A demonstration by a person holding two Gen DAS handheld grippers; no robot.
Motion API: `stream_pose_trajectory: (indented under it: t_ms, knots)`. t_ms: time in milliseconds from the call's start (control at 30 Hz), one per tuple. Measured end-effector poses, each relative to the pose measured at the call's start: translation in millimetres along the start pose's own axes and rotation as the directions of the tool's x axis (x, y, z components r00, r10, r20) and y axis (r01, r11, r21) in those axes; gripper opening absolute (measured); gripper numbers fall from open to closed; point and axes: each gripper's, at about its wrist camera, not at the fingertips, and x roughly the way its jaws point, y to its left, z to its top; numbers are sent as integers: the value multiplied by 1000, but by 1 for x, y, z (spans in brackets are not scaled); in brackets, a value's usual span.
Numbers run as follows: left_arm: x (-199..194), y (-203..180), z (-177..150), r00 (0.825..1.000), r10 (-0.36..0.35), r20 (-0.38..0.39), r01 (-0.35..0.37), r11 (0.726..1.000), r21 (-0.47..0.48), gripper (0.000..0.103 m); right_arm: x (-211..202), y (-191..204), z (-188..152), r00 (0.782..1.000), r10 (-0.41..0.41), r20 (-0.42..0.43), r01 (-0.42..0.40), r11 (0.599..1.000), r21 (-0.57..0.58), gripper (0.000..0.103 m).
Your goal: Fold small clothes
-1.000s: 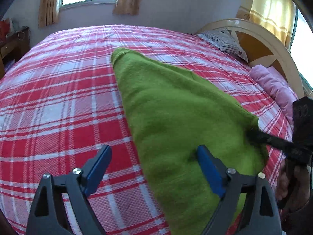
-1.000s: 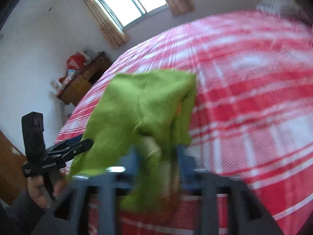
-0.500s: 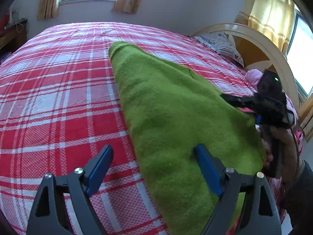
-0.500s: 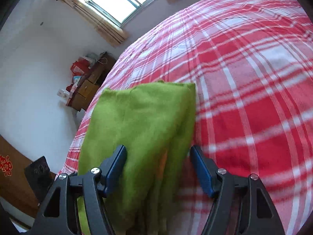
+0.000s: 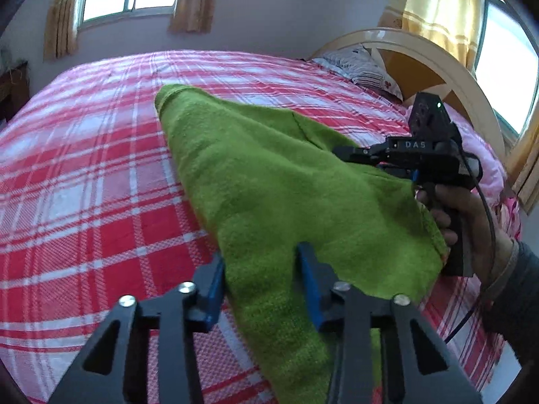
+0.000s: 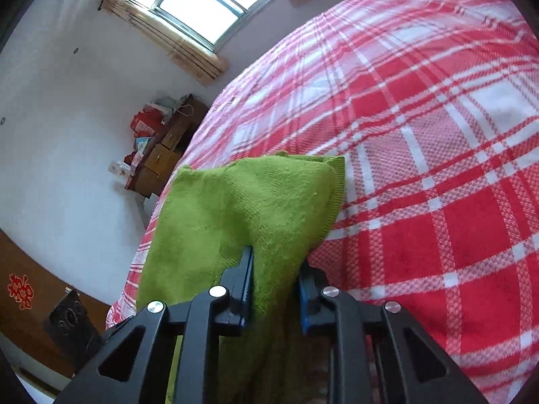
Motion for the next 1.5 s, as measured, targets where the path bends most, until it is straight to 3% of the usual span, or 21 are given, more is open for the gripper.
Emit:
stream_pose_trajectory:
  t_ms: [233,533,833,1133,1500]
  knots:
    - [-24,3,-1,1000,24,-6,-24,1000,18,29,-8,33,-5,999,7,45,-6,999,-41,20]
    - [-70,22,-21,997,73,22,-72,997,-4,29,-2,82,-23,997,77,16,-75,992,-99,19]
    - [-127,64,-53,986,164,34,-161,984,-76,28,43,150,-54,984,165,-71,-174,971,-161,18]
    - [-185,101,-86,963,257,76,-242,956,-166,28,100,222,-87,954,245,-172,-277,940,-201,18]
    - [-214,142,-118,940,334,75,-303,915,-267,28,163,289,-118,916,275,-291,-350,904,-248,18]
